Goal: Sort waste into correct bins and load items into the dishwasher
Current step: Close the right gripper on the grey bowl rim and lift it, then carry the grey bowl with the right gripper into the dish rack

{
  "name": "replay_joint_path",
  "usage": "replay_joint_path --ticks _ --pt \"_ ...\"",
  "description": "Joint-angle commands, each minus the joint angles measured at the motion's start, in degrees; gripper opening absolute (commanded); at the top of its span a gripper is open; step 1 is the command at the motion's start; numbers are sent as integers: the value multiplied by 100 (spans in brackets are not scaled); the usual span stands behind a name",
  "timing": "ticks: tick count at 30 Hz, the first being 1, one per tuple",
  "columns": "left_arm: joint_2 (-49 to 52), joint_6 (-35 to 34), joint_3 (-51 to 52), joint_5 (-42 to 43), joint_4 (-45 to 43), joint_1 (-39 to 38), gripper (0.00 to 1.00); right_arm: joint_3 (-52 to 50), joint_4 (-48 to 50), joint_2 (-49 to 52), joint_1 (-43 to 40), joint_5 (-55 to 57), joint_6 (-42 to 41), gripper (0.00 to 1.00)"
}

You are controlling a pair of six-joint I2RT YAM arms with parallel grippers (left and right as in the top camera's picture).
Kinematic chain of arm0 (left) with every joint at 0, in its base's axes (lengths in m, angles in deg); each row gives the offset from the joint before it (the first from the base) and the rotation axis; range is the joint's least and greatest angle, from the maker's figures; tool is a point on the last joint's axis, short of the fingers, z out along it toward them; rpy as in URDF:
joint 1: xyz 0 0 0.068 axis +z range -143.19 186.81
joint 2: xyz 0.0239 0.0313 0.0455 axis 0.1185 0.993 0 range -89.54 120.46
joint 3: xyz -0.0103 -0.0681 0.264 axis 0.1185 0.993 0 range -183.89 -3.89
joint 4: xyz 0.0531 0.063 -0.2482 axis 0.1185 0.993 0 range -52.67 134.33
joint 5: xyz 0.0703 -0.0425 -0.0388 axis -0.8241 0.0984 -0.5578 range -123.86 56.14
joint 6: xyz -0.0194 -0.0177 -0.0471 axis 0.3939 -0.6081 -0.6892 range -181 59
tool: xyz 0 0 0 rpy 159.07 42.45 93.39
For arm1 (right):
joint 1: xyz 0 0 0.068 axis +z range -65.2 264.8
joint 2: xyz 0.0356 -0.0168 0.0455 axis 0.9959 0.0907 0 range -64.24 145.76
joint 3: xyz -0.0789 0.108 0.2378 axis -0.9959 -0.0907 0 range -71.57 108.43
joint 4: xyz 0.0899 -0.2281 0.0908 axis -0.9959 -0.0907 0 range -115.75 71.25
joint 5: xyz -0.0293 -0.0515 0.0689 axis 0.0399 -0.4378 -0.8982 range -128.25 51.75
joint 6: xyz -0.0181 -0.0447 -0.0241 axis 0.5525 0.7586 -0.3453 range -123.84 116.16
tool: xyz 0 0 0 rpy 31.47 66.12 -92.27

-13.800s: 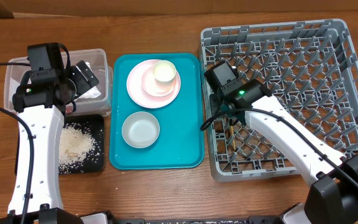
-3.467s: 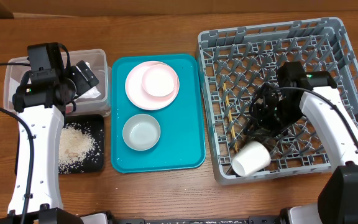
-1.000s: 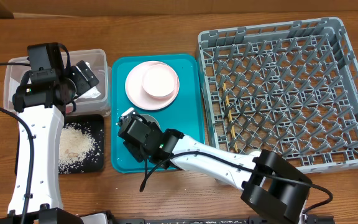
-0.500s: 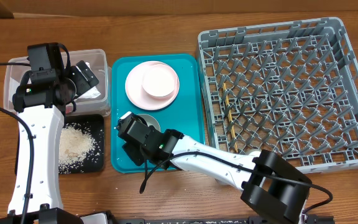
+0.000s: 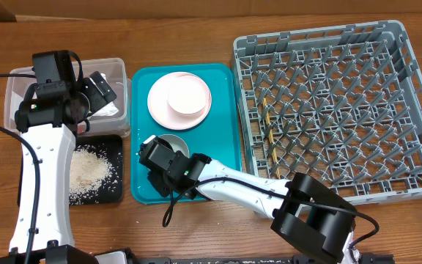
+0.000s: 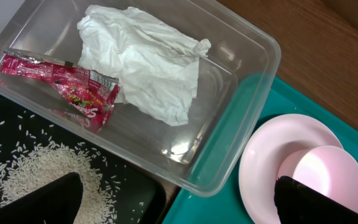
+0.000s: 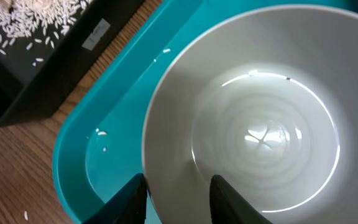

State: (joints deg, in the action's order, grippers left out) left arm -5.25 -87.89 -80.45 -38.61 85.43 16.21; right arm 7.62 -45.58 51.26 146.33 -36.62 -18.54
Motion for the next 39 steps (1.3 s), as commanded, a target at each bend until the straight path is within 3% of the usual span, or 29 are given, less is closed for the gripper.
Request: replay_joint_path --ticks 1,11,24,39 --pt "-17 -55 -122 -11 -9 -4 100 70 -66 4 0 50 15 34" --pt "-17 -55 -122 -11 -9 -4 100 70 -197 2 -33 367 13 29" --pt "-17 -55 -122 -11 -9 -4 100 81 -337 -188 -33 363 11 4" --pt "-17 -55 -122 -11 -9 -4 100 81 -979 -2020 -146 363 0 4"
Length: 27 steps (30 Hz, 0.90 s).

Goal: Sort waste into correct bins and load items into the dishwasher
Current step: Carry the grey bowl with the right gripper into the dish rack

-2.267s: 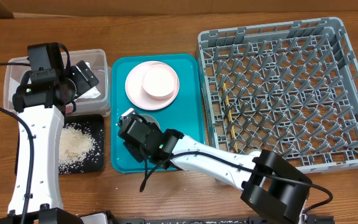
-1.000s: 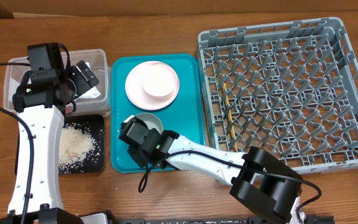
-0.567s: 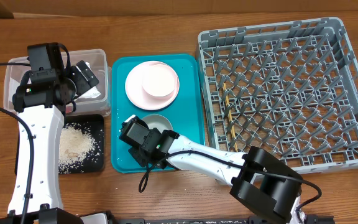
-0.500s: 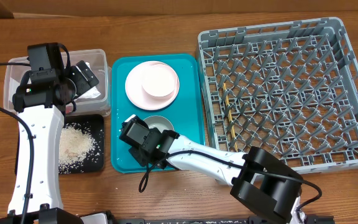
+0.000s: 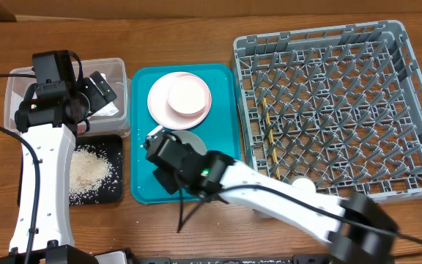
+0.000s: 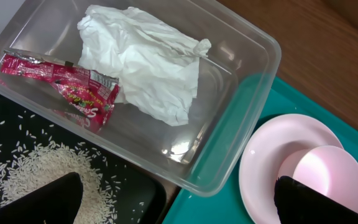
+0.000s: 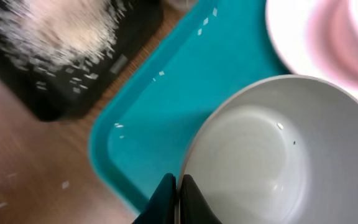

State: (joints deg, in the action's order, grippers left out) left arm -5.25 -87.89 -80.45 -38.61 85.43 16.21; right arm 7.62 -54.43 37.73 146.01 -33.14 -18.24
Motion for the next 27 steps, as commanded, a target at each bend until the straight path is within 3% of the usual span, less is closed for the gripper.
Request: replay_joint_path --ticks 1,8,14,21,27 --pt "-17 -55 -122 -11 -7 -4 100 81 -203 -841 -164 13 -42 4" --pt "-17 -55 -122 -11 -9 -4 100 81 -1047 -1980 -870 -597 -63 4" --pt "-17 -55 -122 -11 -9 -4 100 81 -1770 -2354 -1805 -1508 -61 4" --pt "-17 -55 -122 -11 -9 -4 100 66 -2461 -2354 -3040 -3517 -55 4" --pt "-17 -55 -122 -11 -7 -4 100 63 -2345 -2354 -4105 -5447 -13 4"
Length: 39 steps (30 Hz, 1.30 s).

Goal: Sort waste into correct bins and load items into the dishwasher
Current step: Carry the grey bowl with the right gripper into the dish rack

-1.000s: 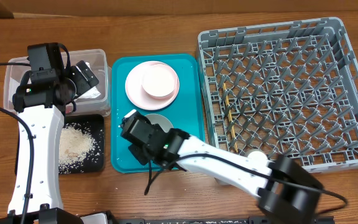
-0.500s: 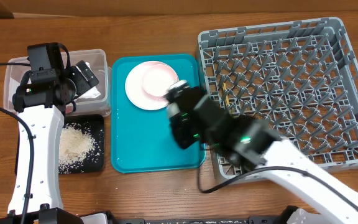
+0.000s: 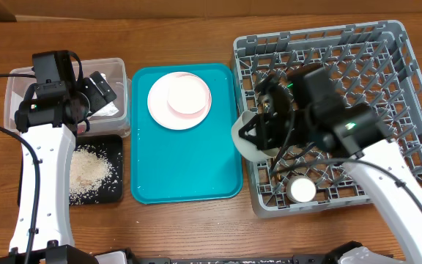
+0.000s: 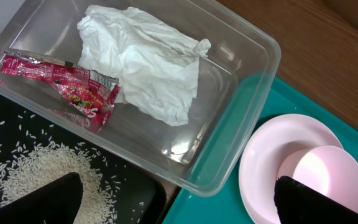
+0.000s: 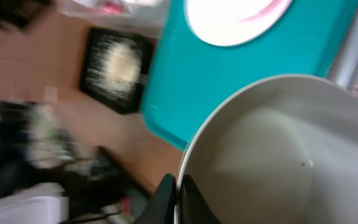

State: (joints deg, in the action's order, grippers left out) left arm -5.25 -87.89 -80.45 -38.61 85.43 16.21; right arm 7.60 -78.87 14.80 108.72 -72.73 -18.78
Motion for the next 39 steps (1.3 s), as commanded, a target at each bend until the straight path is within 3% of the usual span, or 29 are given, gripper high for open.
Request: replay_joint_path --ticks 1,4,14,25,34,39 --pt "-17 -55 -122 -11 -9 -4 100 66 166 -61 -575 -1853 42 4" --pt "-17 -55 -122 -11 -7 -4 100 66 291 -61 -1043 -2354 42 4" --pt "-17 -55 -122 -11 -7 -4 100 -719 326 -55 -2009 -2479 505 4" --pt "-17 -55 -122 -11 -9 -4 100 -2308 1550 76 -3091 -2938 538 4" --pt "-17 -55 -122 -11 -9 -4 100 -2522 1617 546 -3574 -3176 605 4" --pt "-17 -55 -122 -13 -9 -4 100 -2522 1735 678 -3762 -4717 599 4"
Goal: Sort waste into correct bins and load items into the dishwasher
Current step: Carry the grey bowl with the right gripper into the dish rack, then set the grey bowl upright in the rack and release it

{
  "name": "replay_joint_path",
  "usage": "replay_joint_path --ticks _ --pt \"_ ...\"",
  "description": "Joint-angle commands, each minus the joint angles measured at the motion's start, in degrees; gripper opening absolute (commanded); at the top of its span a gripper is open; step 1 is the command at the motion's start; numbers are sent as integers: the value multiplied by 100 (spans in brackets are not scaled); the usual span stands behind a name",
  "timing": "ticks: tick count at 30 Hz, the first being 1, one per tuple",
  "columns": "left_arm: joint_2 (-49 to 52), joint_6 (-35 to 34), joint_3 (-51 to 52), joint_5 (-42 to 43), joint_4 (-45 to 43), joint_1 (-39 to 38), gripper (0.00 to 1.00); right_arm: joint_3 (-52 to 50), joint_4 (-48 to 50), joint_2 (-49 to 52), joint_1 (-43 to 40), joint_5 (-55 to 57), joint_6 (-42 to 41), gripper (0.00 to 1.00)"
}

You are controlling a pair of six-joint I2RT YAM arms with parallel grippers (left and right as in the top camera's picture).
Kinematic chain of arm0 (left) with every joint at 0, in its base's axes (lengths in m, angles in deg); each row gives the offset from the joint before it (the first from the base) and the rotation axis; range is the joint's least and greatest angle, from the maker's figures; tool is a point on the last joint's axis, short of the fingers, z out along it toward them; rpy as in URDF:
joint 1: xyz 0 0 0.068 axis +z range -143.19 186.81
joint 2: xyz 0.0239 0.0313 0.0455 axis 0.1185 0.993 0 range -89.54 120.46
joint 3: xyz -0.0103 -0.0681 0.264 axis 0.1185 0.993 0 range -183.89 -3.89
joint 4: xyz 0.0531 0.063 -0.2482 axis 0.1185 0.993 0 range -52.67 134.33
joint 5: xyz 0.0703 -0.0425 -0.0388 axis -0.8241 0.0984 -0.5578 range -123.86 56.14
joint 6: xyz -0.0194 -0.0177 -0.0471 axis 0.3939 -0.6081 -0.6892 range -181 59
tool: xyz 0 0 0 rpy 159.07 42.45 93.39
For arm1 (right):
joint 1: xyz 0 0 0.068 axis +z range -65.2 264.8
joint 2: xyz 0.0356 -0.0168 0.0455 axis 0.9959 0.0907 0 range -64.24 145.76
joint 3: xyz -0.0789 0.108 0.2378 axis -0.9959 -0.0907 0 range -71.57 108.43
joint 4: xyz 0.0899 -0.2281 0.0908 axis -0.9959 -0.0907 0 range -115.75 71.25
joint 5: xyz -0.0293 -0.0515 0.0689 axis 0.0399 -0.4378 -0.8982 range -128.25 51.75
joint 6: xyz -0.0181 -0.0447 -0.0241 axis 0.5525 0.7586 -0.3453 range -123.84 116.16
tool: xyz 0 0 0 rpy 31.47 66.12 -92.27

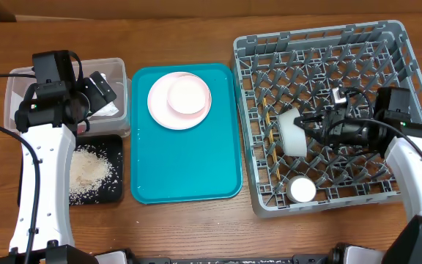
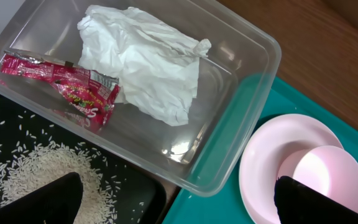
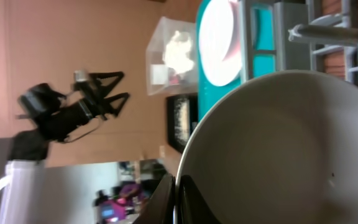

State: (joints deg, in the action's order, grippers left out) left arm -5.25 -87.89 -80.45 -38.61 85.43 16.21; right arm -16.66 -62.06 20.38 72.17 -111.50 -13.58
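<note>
A pale grey bowl (image 1: pixel 291 132) stands on its side among the prongs in the left part of the grey dish rack (image 1: pixel 321 37). My right gripper (image 1: pixel 310 125) is shut on its rim. In the right wrist view the bowl (image 3: pixel 278 149) fills the frame, its edge pinched in the gripper (image 3: pixel 175 190). A pink plate (image 1: pixel 160 111) with a small pink bowl (image 1: pixel 186 95) on it lies at the back of the teal tray (image 1: pixel 182 169). My left gripper (image 2: pixel 179 202) hangs open and empty over the clear bin (image 2: pixel 253 81), which holds a crumpled tissue (image 2: pixel 148 62) and a red wrapper (image 2: pixel 67 87).
A black tray (image 1: pixel 116 192) of spilled rice (image 1: pixel 86 169) sits in front of the clear bin. In the rack a white cup (image 1: pixel 300 191) stands near the front edge and yellow sticks (image 1: pixel 269 126) lie left of the grey bowl.
My right gripper was holding the grey bowl at the rack's left edge. Now the bowl is further right, inside the rack and tipped on its side. The left arm has not moved.
My right gripper stood open around the rim of the grey bowl on the teal tray, then was shut on that rim. Later it held the bowl at the rack's left edge, and now among the prongs. The left gripper stayed open over the clear bin throughout.
</note>
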Motion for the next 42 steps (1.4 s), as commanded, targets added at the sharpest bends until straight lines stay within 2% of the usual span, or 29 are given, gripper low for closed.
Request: replay_joint_path --ticks 1,3,7,20,24,31,42 --pt "-17 -55 -122 -11 -9 -4 100 -96 90 122 -144 -1147 76 4" --pt "-17 -55 -122 -11 -9 -4 100 -96 68 122 -208 -1486 79 4" --pt "-17 -55 -122 -11 -9 -4 100 -98 -13 122 -219 -1467 131 4" --pt "-17 -55 -122 -13 -9 -4 100 -564 -9 122 -221 -979 426 4" --pt "-17 -55 -122 -11 -9 -4 100 -688 105 122 -221 -404 424 4" --pt "-17 -55 -122 -11 -9 -4 100 -691 254 122 -227 780 420 12" --pt "-17 -55 -122 -11 -7 -4 100 -634 295 122 -470 1239 413 35"
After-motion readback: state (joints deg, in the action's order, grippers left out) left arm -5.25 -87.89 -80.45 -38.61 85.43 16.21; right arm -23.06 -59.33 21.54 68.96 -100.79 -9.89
